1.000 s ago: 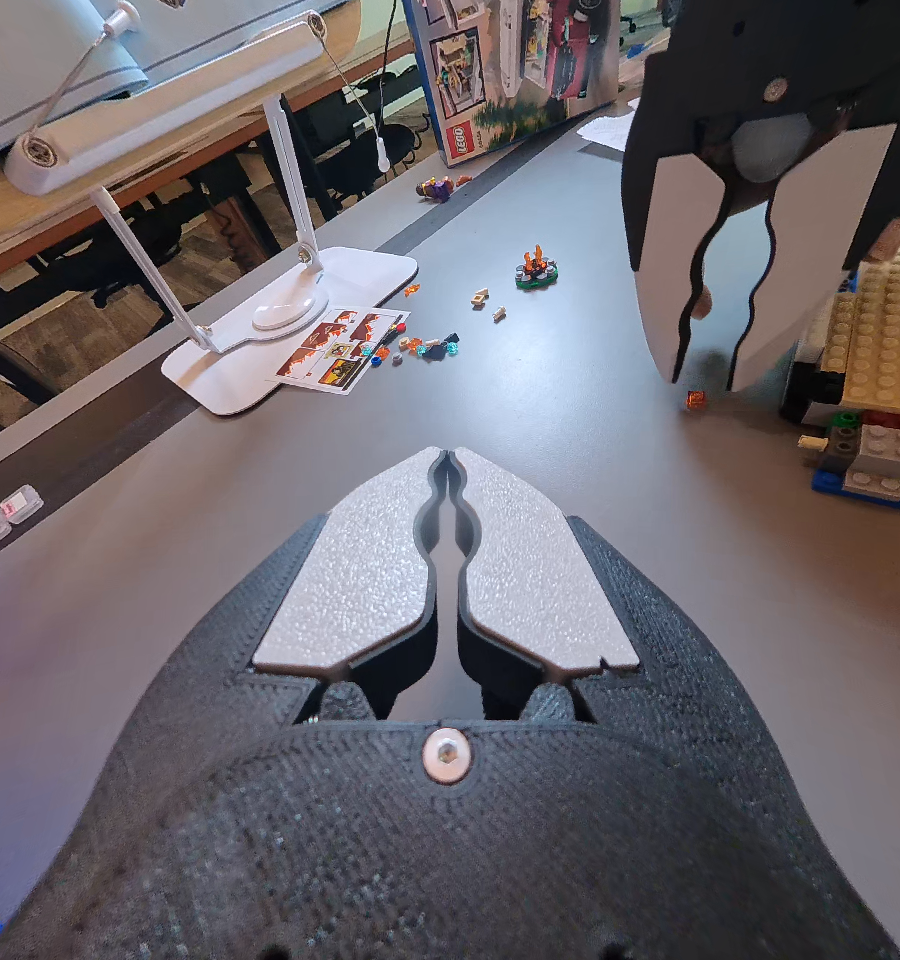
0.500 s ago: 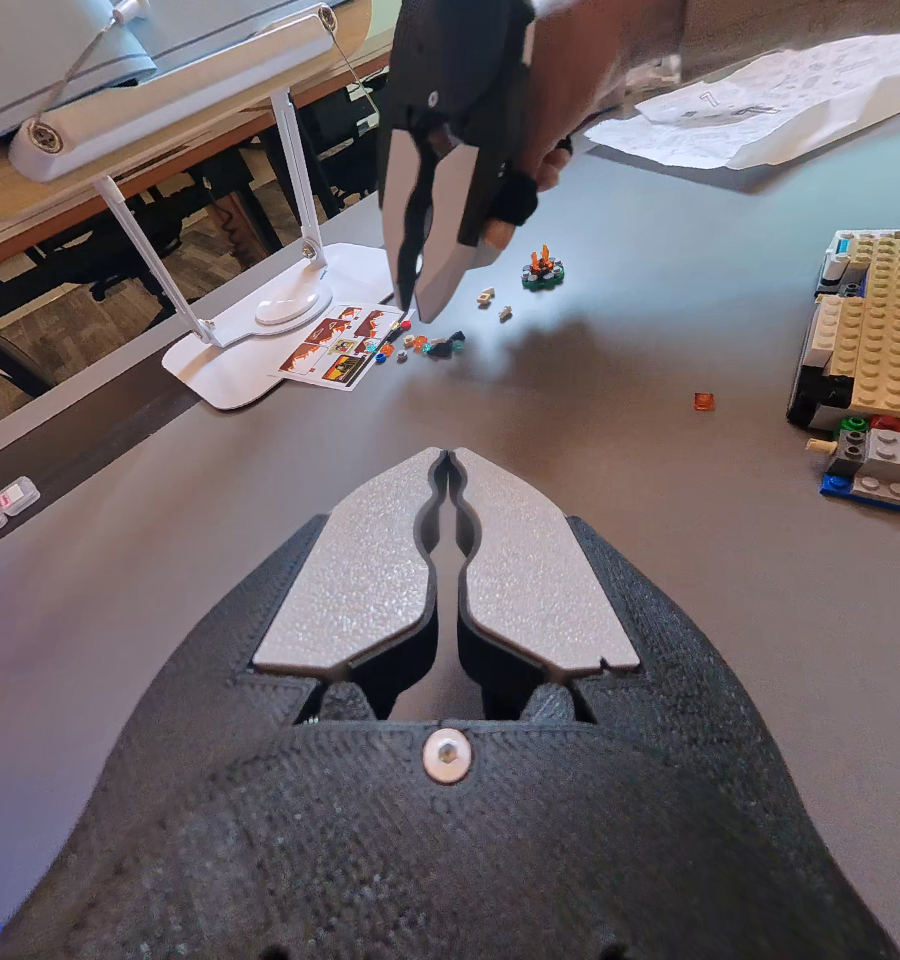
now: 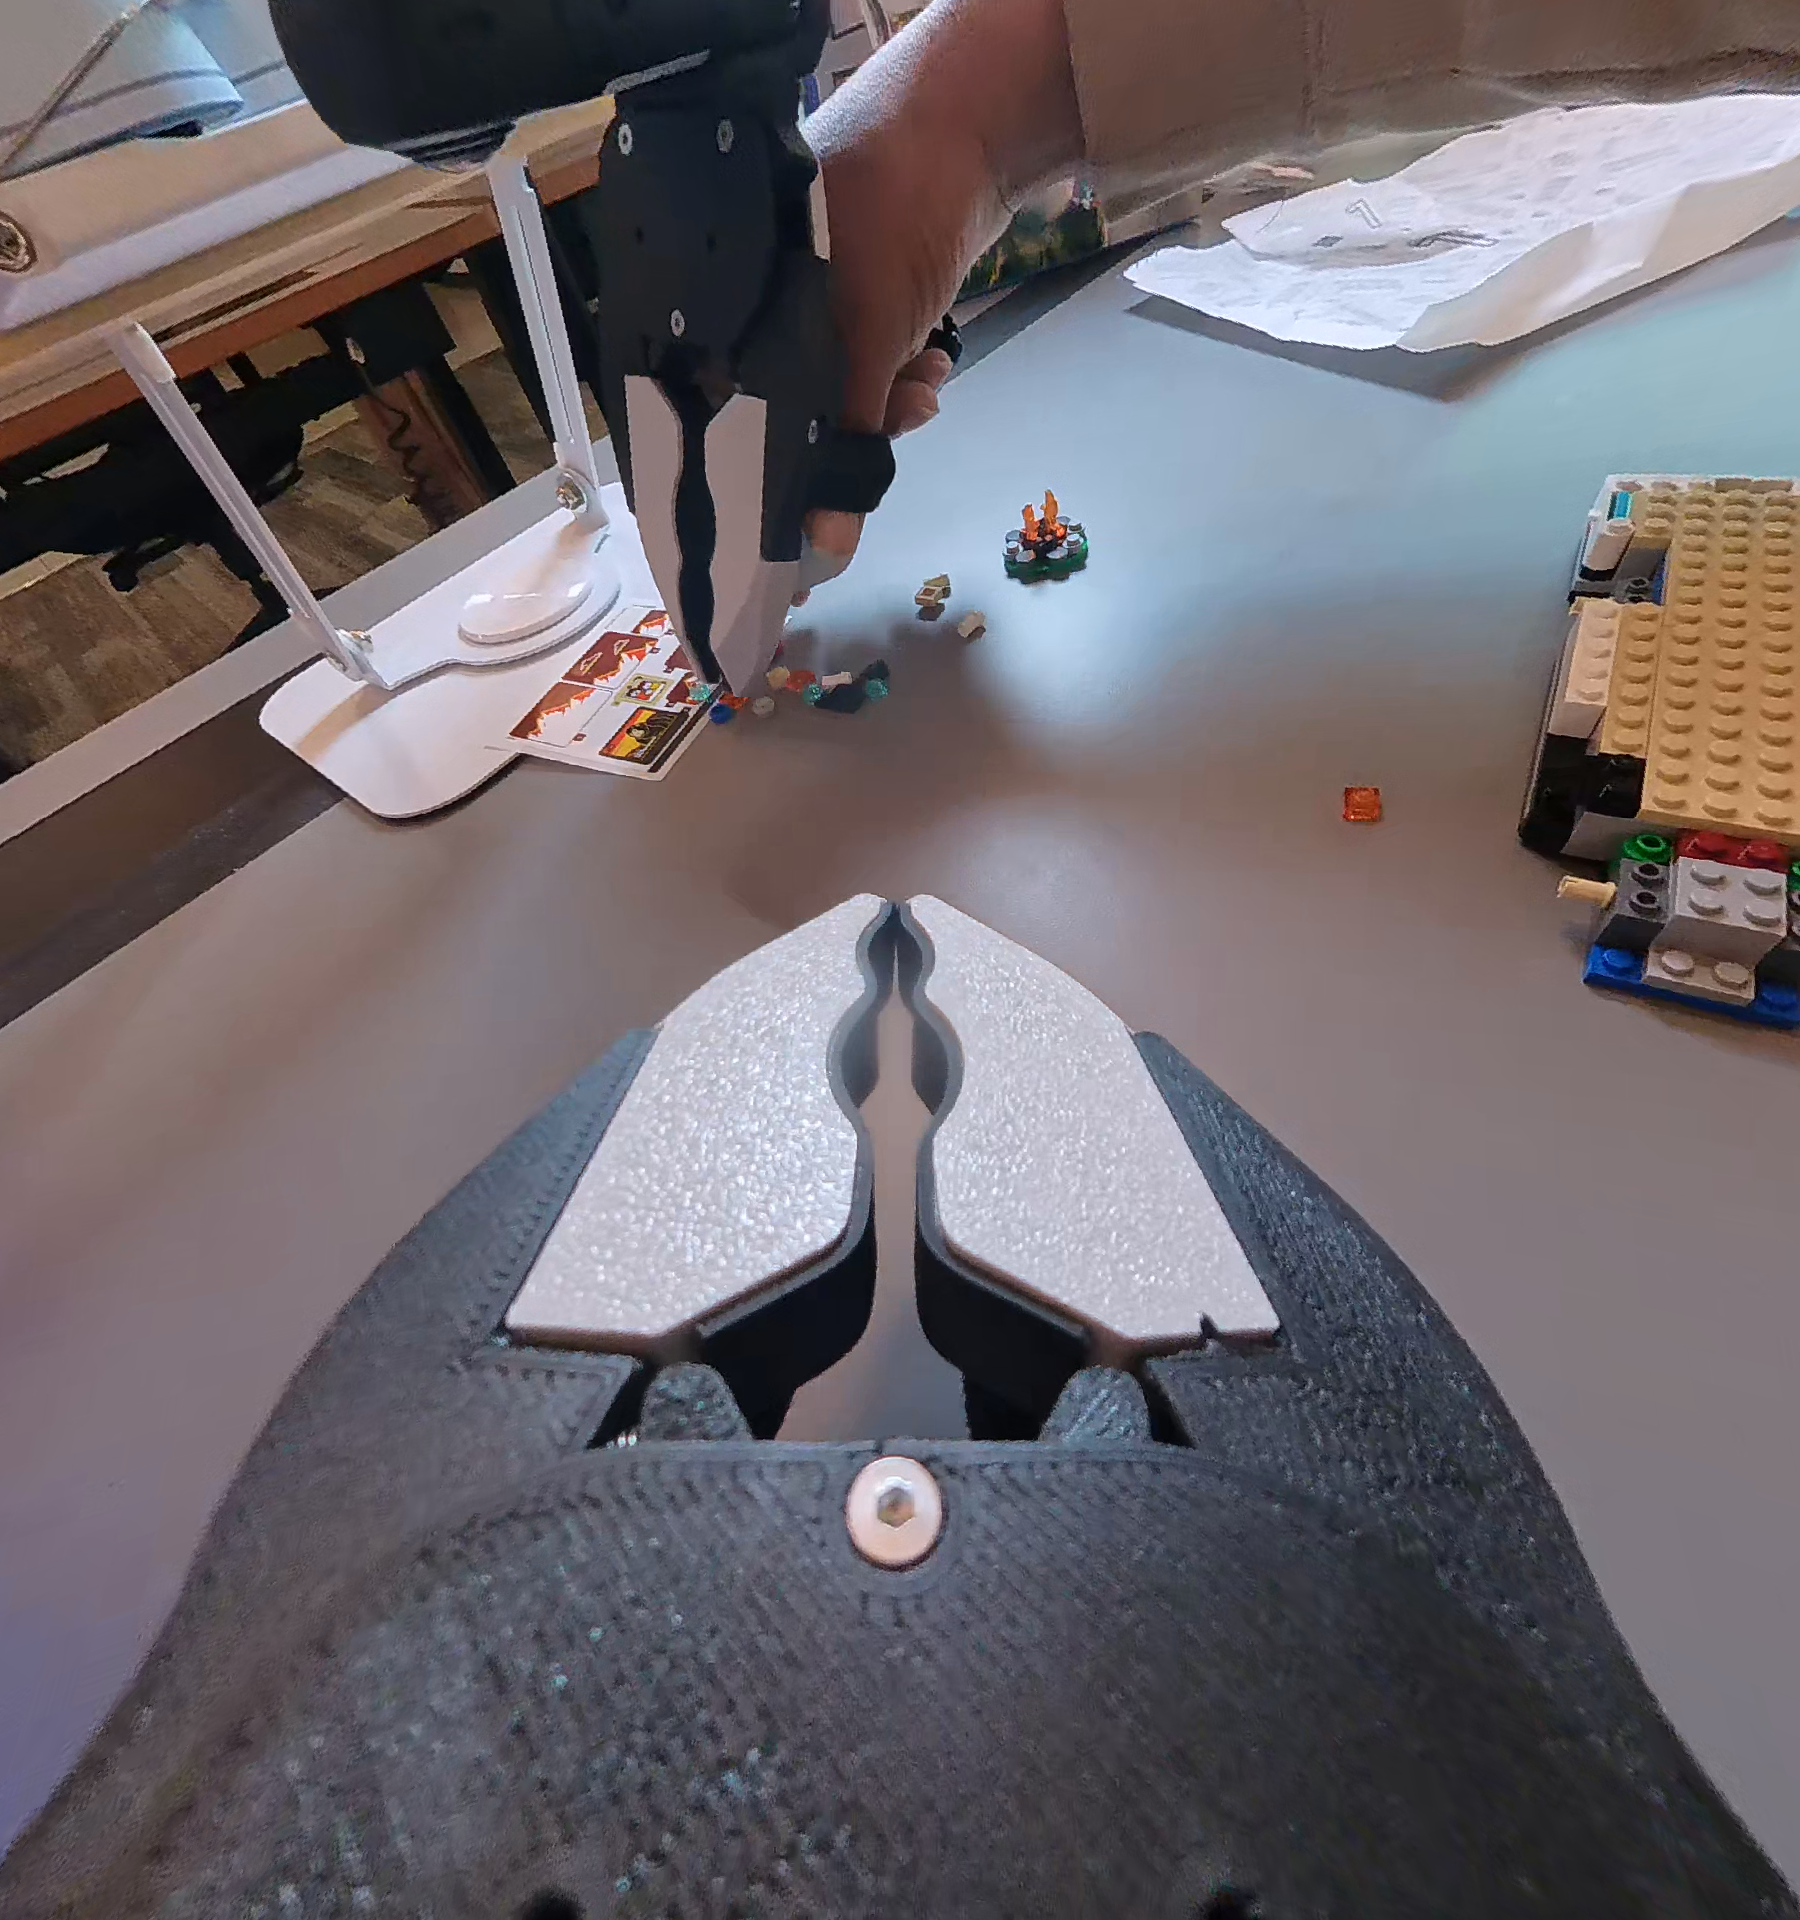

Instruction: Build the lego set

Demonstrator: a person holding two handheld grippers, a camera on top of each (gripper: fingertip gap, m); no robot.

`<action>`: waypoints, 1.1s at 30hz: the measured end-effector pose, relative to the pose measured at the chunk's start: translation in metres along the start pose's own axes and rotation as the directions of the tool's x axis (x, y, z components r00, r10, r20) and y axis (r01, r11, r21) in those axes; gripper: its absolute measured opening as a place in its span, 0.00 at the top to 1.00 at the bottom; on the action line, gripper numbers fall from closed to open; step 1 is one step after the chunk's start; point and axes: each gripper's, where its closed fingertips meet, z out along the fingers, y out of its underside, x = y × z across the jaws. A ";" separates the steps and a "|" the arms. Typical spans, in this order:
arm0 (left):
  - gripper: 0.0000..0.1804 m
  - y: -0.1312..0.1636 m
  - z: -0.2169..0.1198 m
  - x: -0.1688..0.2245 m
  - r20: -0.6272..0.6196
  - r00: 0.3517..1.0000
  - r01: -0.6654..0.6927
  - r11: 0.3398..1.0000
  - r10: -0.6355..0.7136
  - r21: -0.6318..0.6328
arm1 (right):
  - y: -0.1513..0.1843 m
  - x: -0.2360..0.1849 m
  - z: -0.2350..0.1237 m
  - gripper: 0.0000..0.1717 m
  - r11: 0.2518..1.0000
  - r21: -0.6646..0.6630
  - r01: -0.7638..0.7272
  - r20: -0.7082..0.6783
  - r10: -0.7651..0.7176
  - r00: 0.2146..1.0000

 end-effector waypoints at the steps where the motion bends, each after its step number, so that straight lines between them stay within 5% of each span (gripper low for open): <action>1: 1.00 0.000 0.000 0.000 -0.001 1.000 0.002 1.000 -0.002 0.000 | 0.000 0.000 0.000 0.94 1.000 0.000 0.000 0.007 0.000 1.000; 33: 1.00 0.001 0.001 0.000 -0.007 1.000 0.003 1.000 -0.003 -0.006 | -0.008 -0.019 -0.014 0.97 0.999 0.046 -0.011 0.088 0.007 0.996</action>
